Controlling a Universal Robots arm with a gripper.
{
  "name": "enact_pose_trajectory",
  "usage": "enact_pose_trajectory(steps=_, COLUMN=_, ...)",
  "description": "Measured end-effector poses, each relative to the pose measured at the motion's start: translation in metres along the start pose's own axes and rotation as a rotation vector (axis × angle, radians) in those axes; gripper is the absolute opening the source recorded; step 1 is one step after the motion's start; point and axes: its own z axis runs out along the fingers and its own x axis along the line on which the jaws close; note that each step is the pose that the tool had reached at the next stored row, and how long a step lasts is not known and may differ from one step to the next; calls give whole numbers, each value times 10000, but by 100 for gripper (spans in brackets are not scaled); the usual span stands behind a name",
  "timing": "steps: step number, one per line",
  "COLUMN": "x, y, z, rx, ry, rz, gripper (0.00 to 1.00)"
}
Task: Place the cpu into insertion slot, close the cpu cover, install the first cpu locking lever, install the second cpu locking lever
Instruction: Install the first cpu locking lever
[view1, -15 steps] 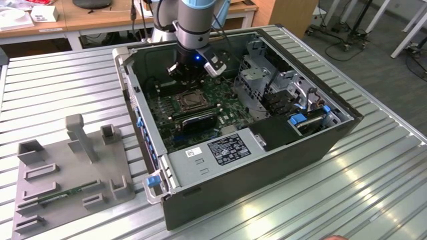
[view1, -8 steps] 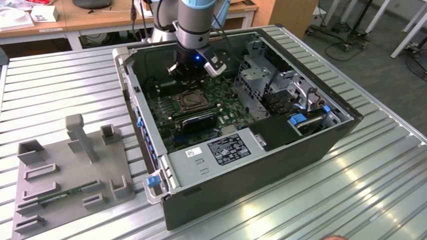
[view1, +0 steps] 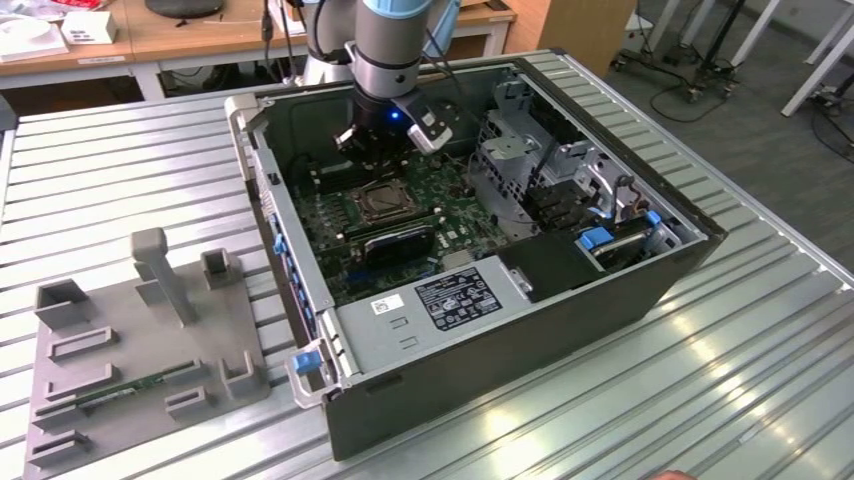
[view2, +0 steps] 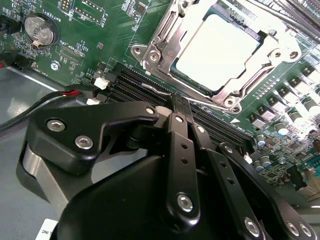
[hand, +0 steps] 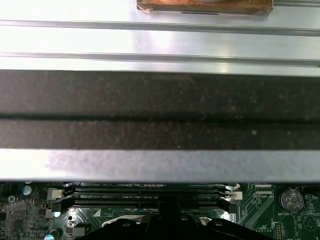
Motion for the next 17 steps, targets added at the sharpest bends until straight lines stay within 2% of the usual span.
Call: enact_pose_trajectory(steps=17, x=-1, y=-7, z=28, rx=75, ry=1, rz=-1, gripper=11)
